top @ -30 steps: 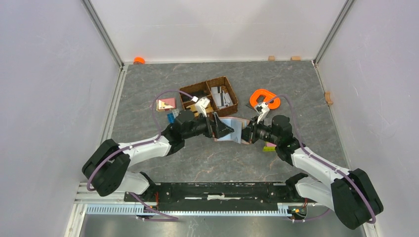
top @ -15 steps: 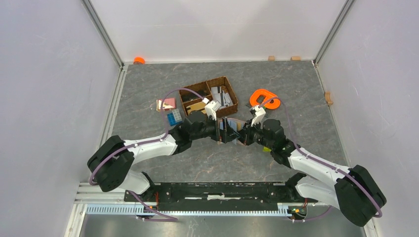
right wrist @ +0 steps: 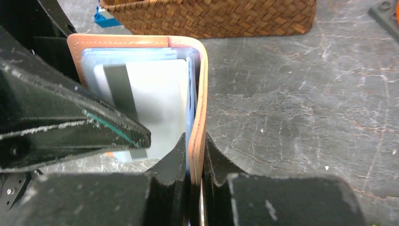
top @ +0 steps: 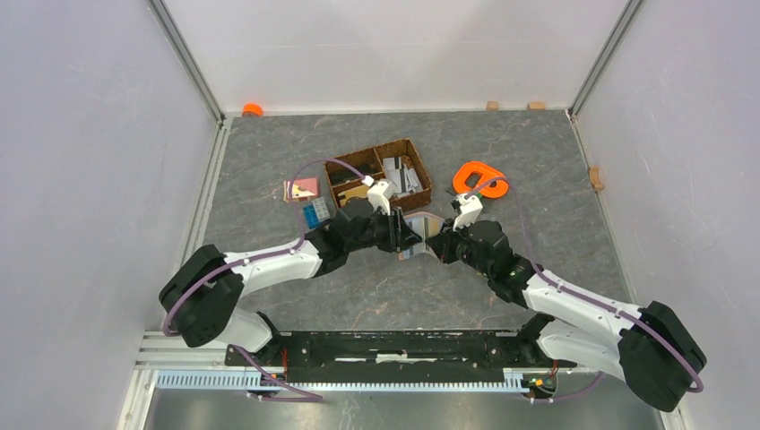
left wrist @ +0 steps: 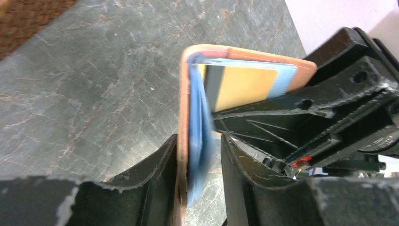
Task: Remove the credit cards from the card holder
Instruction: Remove the credit card from the card holder.
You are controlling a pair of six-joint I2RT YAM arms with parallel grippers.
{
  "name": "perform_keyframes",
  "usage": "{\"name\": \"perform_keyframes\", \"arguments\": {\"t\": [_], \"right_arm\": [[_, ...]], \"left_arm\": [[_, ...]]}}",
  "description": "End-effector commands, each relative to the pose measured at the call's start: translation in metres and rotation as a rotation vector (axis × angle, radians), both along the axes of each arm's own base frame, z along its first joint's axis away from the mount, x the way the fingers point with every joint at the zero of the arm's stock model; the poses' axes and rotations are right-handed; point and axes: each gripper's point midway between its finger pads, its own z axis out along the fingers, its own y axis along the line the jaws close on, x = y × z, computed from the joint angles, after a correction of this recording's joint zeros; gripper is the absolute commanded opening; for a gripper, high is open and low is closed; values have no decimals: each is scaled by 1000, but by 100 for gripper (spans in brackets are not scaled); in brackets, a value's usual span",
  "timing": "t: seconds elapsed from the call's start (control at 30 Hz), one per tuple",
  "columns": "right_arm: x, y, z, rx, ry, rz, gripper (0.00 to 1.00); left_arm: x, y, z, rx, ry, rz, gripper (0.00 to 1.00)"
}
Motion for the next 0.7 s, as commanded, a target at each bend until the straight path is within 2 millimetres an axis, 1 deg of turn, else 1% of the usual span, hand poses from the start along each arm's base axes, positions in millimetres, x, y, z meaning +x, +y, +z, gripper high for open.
{"name": "perform_keyframes", "arguments": {"t": [0.0,0.17,0.2,0.23,0.3,0.37,0.43,0.53,0.6,0.67], "right_arm": [[21,-9,39,-9,-110,-88,0],[15,2,51,4,-136,-4,0],[15,2,52,-2,-139,2,0],[15,2,53,-9,-141,9,0],[14,3,55,-13,-144,24,0],[12,4,58,-8,-147,43,0],[13,3,59,-6,-151,47,0],[9,5,63,11,-156,85,0],[8,6,64,22,-159,102,0],[7,6,65,36,-156,115,0]], "left_arm": [[12,5,24,-111,5,9,43],[14,11,32,-176,14,-12,42],[14,12,35,-194,8,-19,44],[13,14,37,-208,9,-26,48],[14,16,42,-229,11,-34,49],[14,19,45,-243,7,-39,45],[15,23,48,-255,-4,-38,38],[14,26,52,-262,-16,-50,23],[13,27,53,-258,-27,-56,16],[12,29,54,-248,-34,-61,12]]}}
